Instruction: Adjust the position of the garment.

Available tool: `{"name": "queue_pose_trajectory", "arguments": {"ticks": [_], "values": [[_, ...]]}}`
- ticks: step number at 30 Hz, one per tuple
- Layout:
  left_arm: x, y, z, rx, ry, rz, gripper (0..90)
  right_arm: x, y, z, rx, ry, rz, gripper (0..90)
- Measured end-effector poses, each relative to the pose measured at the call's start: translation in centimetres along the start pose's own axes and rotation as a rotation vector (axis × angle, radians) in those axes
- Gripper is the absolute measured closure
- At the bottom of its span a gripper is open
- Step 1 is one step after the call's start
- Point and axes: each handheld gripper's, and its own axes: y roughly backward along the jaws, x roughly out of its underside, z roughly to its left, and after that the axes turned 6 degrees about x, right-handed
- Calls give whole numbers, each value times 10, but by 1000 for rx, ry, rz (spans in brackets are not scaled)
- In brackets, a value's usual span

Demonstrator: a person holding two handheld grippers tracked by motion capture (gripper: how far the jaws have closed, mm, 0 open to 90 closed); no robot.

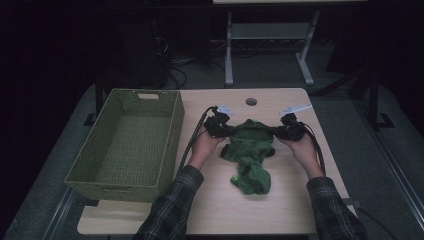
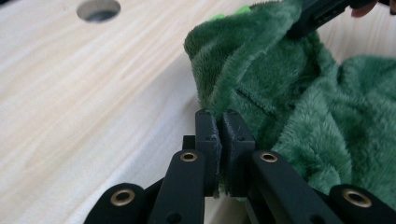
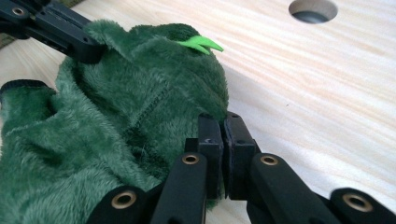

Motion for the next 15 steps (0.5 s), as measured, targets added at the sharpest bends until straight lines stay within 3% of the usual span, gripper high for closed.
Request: {"name": "queue_pose_trajectory", "arguments": {"ticks": [8,15], "values": [[-8,17,-17,5,-36,-39,855,-3,19,8,-6,12,-26,870],[-6,30,-34,13,-68,-59,846,-4,36,18,-25,44,-45,870]]}}
